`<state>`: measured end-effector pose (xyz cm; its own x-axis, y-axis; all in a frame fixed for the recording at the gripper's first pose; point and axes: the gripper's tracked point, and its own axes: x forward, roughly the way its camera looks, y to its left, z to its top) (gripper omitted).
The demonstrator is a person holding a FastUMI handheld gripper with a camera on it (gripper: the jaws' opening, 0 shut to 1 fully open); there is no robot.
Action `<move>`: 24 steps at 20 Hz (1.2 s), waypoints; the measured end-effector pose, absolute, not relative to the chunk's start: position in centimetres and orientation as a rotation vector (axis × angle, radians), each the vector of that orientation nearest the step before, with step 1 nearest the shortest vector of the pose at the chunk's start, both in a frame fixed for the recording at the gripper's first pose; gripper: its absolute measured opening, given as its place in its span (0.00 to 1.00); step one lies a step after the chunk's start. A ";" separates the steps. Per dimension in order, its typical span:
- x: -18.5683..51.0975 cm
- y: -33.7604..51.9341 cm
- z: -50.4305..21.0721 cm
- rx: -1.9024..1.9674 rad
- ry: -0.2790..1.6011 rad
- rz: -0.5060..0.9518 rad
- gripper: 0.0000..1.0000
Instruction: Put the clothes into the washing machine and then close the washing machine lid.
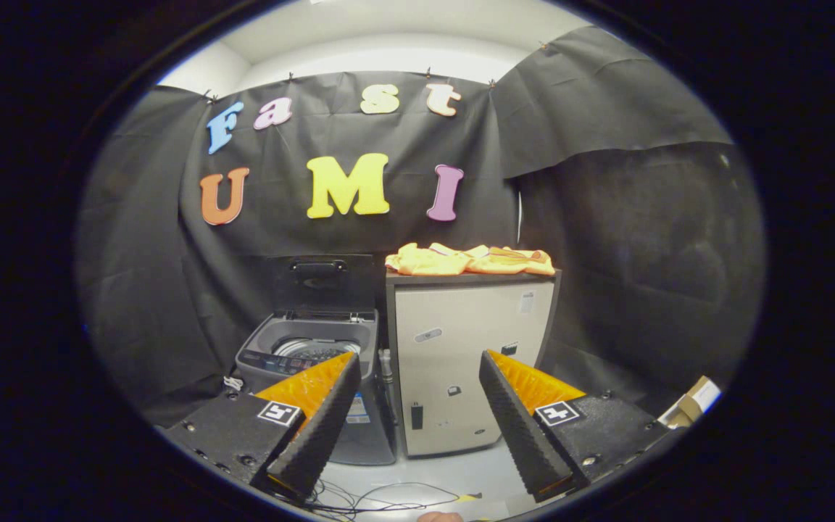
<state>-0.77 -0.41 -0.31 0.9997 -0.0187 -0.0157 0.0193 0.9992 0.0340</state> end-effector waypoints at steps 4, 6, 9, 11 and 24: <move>-1.0 -0.6 -0.2 0.041 0.016 -0.023 1.00; -0.9 -0.5 -0.2 0.044 0.019 -0.021 1.00; -0.8 -0.3 0.0 0.048 0.021 -0.021 1.00; -0.5 -0.3 0.2 0.044 0.017 -0.022 1.00; 5.8 -5.8 7.3 0.043 -0.023 -0.118 1.00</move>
